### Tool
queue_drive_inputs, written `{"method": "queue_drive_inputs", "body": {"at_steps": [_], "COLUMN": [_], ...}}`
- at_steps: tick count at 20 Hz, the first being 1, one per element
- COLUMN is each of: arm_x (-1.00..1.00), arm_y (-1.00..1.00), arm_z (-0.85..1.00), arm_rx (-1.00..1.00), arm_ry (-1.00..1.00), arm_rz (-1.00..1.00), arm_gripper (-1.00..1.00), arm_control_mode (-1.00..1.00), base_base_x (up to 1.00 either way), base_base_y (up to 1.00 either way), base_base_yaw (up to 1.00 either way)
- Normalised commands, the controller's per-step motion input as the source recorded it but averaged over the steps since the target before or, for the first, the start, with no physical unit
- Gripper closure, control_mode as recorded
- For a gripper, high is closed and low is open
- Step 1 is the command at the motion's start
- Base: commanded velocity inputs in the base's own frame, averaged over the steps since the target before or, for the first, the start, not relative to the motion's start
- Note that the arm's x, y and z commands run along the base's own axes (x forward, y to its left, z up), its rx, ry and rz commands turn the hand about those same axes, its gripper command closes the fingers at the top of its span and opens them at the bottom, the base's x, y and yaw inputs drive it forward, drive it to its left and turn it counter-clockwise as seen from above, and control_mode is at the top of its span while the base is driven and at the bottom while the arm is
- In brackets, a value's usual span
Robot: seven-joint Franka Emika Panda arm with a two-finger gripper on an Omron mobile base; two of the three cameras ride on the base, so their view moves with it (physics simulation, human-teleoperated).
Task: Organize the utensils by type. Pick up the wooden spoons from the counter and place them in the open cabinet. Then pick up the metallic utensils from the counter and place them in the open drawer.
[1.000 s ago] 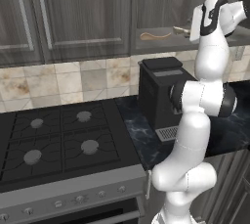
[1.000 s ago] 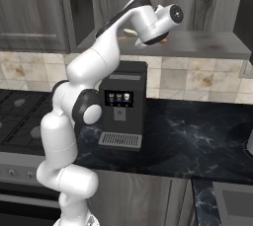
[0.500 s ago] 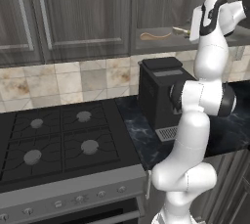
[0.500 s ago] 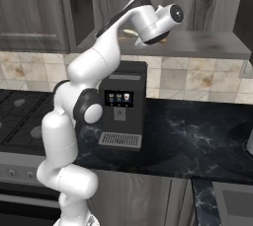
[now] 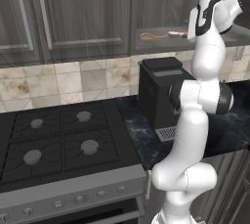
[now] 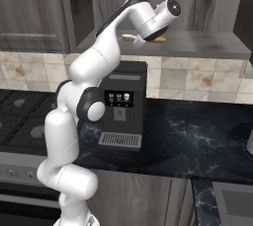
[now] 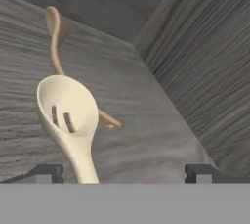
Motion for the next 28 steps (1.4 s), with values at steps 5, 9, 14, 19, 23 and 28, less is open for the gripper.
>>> {"method": "queue_drive_inputs", "body": {"at_steps": [5,9,14,19,23,28], "arm_x": [0.0,-0.05,-0.35,-0.52,-0.7,-0.94], "arm_y": [0.02,0.0,-0.06,-0.05,-0.03,-0.17], "arm_z": [0.0,-0.01,-0.09,-0.02,0.09,0.15], "arm_rx": [0.0,0.0,0.0,0.02,0.06,0.0], "arm_ry": [0.1,0.03,0.0,-0.08,-0.16,-0.19], "arm_rz": [-0.06,-0.04,-0.01,0.0,0.0,-0.03], "arm_gripper": [-1.0,-1.0,-1.0,-1.0,-1.0,-1.0], "arm_control_mode": [-1.0,-1.0,-1.0,-1.0,-1.0,-1.0], "base_base_x": [0.0,0.0,0.0,0.0,0.0,0.0], "base_base_y": [0.0,0.0,0.0,0.0,0.0,0.0], "base_base_yaw": [0.0,0.0,0.0,0.0,0.0,0.0]}}
